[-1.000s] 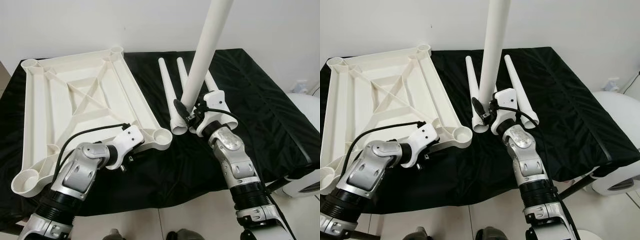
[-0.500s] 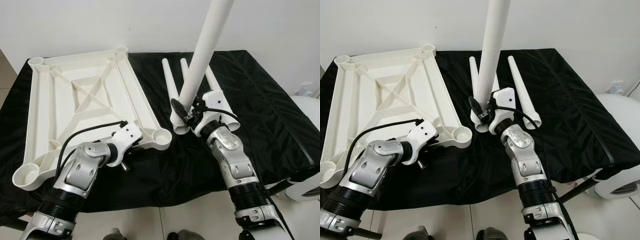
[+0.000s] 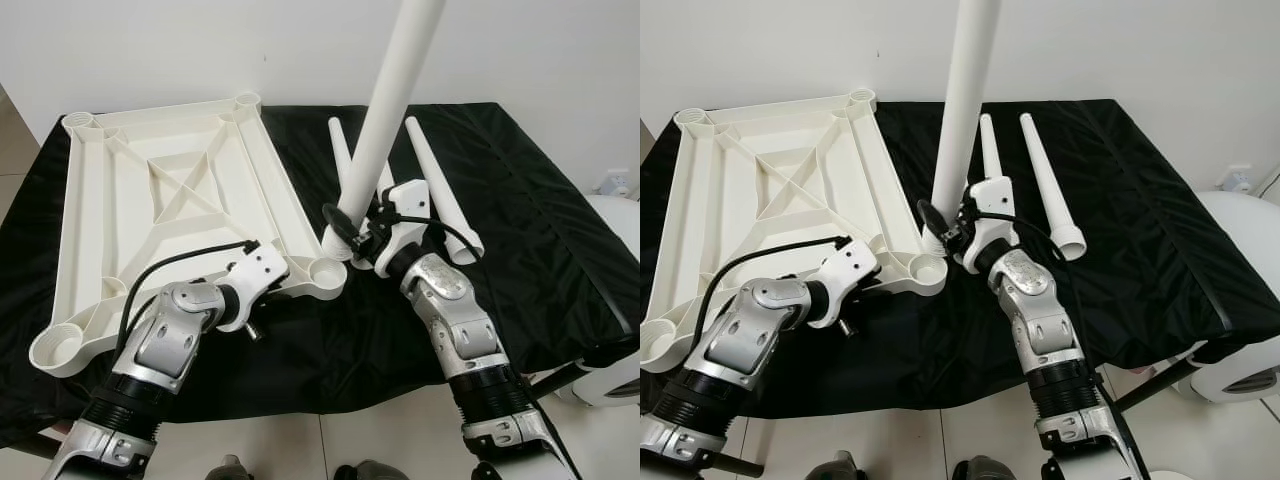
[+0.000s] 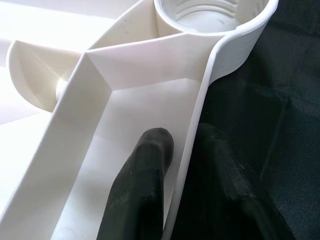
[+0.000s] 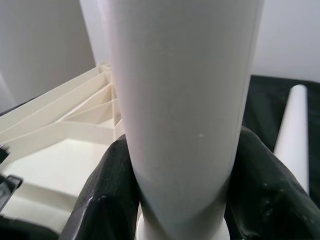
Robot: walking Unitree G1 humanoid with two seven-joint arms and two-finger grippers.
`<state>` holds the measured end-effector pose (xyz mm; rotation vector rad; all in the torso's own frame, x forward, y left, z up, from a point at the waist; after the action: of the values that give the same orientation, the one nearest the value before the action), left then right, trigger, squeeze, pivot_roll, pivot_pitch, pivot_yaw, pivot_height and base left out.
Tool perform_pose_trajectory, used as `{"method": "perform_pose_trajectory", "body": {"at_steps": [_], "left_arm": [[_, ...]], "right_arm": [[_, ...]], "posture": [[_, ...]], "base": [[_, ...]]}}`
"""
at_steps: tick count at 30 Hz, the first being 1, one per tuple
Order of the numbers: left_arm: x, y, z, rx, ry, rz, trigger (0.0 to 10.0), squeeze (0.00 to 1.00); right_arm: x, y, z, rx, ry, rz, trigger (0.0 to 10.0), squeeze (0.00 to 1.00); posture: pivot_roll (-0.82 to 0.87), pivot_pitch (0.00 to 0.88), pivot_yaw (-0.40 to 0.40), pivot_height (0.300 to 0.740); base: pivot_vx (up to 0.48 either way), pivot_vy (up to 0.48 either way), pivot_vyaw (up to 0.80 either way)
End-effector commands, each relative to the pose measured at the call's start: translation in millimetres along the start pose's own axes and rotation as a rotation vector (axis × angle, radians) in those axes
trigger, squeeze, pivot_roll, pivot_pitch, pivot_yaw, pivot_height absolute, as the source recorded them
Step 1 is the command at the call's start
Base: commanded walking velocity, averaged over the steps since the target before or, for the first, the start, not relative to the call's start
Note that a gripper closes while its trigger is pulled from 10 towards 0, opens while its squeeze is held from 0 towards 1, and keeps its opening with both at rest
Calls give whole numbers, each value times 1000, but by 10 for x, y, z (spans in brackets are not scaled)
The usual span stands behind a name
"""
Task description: Building children table
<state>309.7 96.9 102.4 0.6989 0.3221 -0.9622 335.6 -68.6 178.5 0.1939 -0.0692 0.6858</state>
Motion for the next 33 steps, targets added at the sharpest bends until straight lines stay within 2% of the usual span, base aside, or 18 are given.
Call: {"method": "perform_pose_trajectory", "body": {"at_steps": [1,12,20,33], "left_arm": [[26,69,-44,-10,27,98,10000,0],[41,31,1,-16,5,95,10000,0],[29,27,2,-21,4,107,10000,0],[27,8,-11,-27,3,109,10000,0]], "right_arm": [[6,61,-9,-3,24,41,10000,0],[55,115,-55,-22,82,101,10000,0],[66,167,-128,5,158,131,10000,0],[-38,50,-182,58,209,79,10000,0]], "posture": [[33,0,-50,740],[47,0,-69,740],[55,0,-83,740],[48,0,-90,740]], "base": [[0,0,0],[0,0,0],[0,0,0],[0,0,0]]}}
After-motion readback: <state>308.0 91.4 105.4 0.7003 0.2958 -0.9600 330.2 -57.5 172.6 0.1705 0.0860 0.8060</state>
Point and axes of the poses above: a point about 5 cm out from each wrist's last joint towards the gripper, its own x axis pointing out of the wrist towards the gripper, its own z axis along the axis of the wrist's last joint, y = z × x, the point moved 3 cm from there along x, pointing out of the wrist towards the gripper, and after that the axes turned 14 degrees about x, right-handed, at the moved point
